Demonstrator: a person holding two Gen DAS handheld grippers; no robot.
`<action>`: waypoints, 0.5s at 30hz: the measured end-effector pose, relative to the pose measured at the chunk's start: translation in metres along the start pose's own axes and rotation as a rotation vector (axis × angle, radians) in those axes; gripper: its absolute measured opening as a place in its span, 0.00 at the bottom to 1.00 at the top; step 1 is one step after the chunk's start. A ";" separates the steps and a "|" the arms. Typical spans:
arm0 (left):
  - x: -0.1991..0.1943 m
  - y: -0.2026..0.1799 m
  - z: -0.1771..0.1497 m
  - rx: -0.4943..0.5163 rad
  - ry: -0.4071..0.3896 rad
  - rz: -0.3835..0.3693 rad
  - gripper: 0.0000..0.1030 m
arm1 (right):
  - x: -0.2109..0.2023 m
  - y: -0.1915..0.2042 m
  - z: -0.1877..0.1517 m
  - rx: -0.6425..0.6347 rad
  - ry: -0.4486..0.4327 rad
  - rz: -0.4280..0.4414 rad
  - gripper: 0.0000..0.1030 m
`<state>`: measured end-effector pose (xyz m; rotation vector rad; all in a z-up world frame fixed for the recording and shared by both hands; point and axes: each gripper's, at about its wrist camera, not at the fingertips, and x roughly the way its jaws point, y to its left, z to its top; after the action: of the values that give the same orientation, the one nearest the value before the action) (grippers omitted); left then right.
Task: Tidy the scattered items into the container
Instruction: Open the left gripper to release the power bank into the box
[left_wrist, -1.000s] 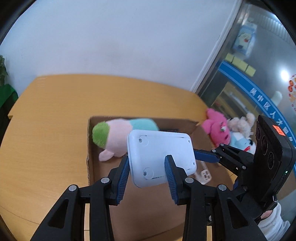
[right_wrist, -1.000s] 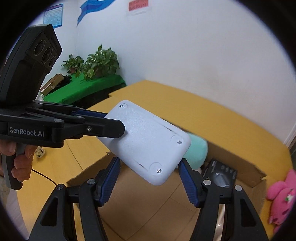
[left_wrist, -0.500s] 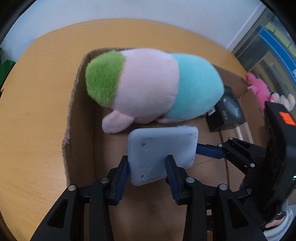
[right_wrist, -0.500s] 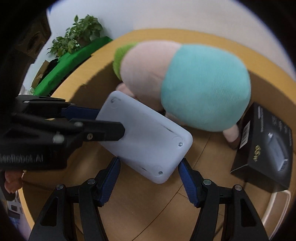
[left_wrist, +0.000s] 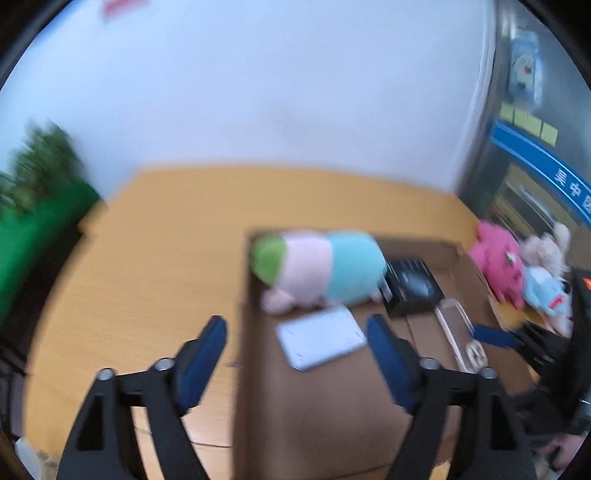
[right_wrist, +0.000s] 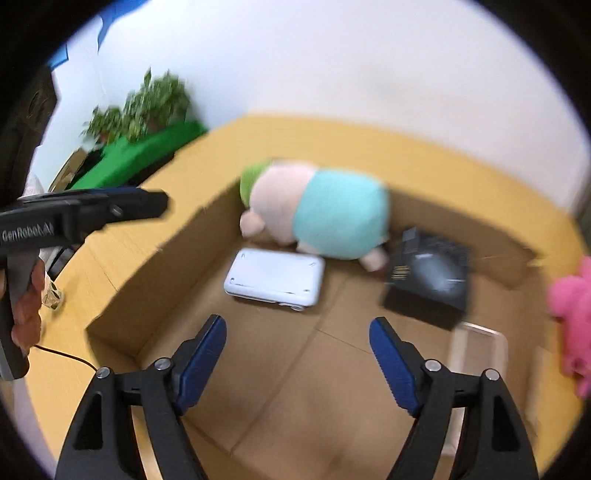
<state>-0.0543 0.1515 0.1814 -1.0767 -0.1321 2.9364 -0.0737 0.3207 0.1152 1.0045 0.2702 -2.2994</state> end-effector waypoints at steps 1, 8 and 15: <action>-0.014 -0.003 -0.005 -0.006 -0.040 0.005 0.87 | -0.019 -0.002 -0.010 0.008 -0.034 -0.012 0.78; -0.071 -0.027 -0.050 -0.015 -0.142 -0.029 0.91 | -0.078 -0.007 -0.057 0.043 -0.137 -0.121 0.78; -0.087 -0.050 -0.074 -0.020 -0.139 -0.096 0.91 | -0.093 -0.011 -0.080 0.041 -0.118 -0.101 0.78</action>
<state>0.0589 0.2036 0.1855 -0.8420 -0.2084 2.9270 0.0165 0.4041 0.1261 0.8895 0.2310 -2.4544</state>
